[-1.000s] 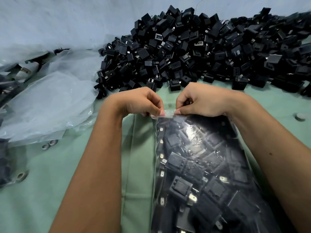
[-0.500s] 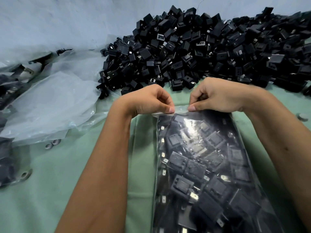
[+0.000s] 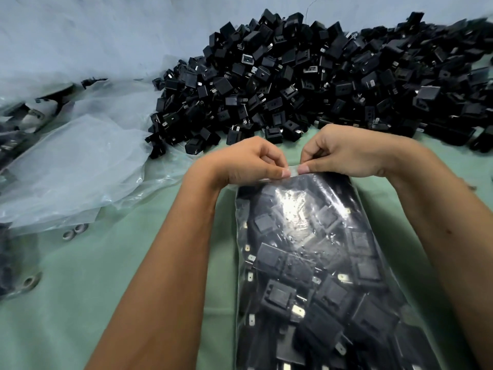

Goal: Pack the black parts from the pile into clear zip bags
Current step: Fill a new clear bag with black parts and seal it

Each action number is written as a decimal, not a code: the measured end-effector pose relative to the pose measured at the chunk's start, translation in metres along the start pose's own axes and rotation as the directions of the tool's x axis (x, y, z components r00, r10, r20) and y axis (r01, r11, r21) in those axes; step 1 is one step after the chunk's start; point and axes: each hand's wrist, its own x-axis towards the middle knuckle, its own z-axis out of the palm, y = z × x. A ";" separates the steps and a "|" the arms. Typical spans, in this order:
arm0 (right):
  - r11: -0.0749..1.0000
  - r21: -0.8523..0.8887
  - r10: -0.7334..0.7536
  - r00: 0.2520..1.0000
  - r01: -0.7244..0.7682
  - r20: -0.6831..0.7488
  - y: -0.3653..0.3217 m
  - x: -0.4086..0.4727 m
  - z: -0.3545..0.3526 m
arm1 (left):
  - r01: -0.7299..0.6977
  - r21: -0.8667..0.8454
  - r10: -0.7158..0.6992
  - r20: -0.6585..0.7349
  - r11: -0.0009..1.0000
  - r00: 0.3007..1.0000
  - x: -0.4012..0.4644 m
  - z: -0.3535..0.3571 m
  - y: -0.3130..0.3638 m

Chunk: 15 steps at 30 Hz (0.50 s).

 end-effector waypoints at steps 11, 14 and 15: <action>0.990 0.071 0.114 0.989 -0.121 0.095 0.011 -0.012 -0.012 | -0.085 0.003 0.085 0.047 0.996 0.995 0.000 -0.001 -0.002; 0.986 0.128 0.102 0.992 -0.110 0.071 0.019 -0.016 -0.016 | -0.063 0.008 0.062 0.039 0.998 0.997 0.001 -0.003 -0.004; 0.989 0.112 0.090 0.995 -0.095 0.052 0.021 -0.016 -0.016 | -0.054 0.004 0.054 0.027 0.999 0.998 0.002 -0.002 -0.004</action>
